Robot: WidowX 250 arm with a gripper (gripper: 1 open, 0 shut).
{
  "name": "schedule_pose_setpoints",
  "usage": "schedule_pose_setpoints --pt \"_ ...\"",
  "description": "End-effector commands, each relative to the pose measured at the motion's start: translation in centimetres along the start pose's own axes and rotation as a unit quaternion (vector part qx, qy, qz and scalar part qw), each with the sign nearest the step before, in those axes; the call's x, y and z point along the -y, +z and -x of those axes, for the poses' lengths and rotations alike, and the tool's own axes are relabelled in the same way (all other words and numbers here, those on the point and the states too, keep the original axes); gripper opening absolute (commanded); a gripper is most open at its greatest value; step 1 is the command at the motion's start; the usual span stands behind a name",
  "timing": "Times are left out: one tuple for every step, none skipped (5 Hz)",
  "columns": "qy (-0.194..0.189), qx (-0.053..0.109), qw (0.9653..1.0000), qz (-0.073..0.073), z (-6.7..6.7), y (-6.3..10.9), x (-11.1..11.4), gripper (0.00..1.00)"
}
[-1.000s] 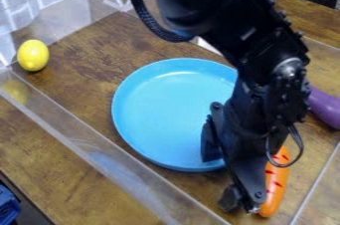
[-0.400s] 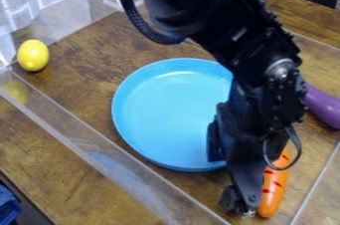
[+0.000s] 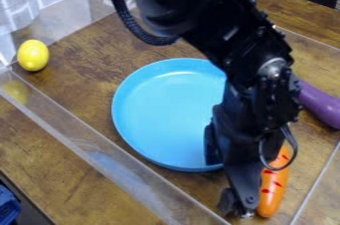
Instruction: Remove the carrot from the blue tray and put it on the table
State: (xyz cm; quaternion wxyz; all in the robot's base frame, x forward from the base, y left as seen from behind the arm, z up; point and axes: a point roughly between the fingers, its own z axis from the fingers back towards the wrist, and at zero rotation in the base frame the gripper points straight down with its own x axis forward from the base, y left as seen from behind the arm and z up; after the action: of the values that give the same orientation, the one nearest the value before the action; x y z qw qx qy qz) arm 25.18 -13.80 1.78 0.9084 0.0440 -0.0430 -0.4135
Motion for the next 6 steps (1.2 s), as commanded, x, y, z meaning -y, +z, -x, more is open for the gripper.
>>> schedule_pose_setpoints --pt "-0.005 -0.010 0.9999 0.006 0.9 -0.4 -0.3 1.00" --pt "-0.012 -0.010 0.9998 0.010 0.7 -0.2 -0.2 1.00" --pt "-0.018 -0.010 0.9997 0.014 0.4 -0.1 -0.2 1.00" --pt "-0.024 -0.010 0.9995 0.018 0.1 -0.1 -0.6 1.00" --pt "-0.031 -0.009 0.9992 0.022 -0.2 0.0 -1.0 1.00" --pt "-0.038 -0.008 0.9989 0.026 -0.4 0.0 -1.4 1.00"
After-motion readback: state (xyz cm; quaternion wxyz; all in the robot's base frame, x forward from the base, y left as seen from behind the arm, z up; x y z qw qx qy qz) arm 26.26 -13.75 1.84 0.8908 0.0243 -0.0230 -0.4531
